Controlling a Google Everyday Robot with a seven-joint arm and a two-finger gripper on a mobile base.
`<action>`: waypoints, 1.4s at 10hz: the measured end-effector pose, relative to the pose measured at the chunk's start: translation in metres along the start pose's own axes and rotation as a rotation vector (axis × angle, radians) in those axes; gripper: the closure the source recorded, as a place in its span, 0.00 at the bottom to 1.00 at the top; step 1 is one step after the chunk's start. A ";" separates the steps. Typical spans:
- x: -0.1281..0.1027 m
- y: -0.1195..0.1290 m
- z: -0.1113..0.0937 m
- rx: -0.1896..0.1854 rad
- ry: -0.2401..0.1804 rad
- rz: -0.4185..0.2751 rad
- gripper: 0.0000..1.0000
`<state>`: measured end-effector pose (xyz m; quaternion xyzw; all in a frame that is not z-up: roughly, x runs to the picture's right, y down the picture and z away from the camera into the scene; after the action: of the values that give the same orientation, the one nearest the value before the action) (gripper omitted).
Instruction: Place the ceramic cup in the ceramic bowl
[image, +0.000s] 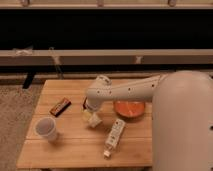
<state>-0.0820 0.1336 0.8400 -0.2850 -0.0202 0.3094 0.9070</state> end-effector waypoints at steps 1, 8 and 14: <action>0.000 0.000 0.000 0.000 0.000 0.000 0.20; -0.006 0.051 -0.015 0.019 -0.021 -0.214 0.20; -0.027 0.182 -0.058 0.054 -0.058 -0.573 0.20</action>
<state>-0.1920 0.2065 0.6991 -0.2343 -0.1176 0.0490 0.9638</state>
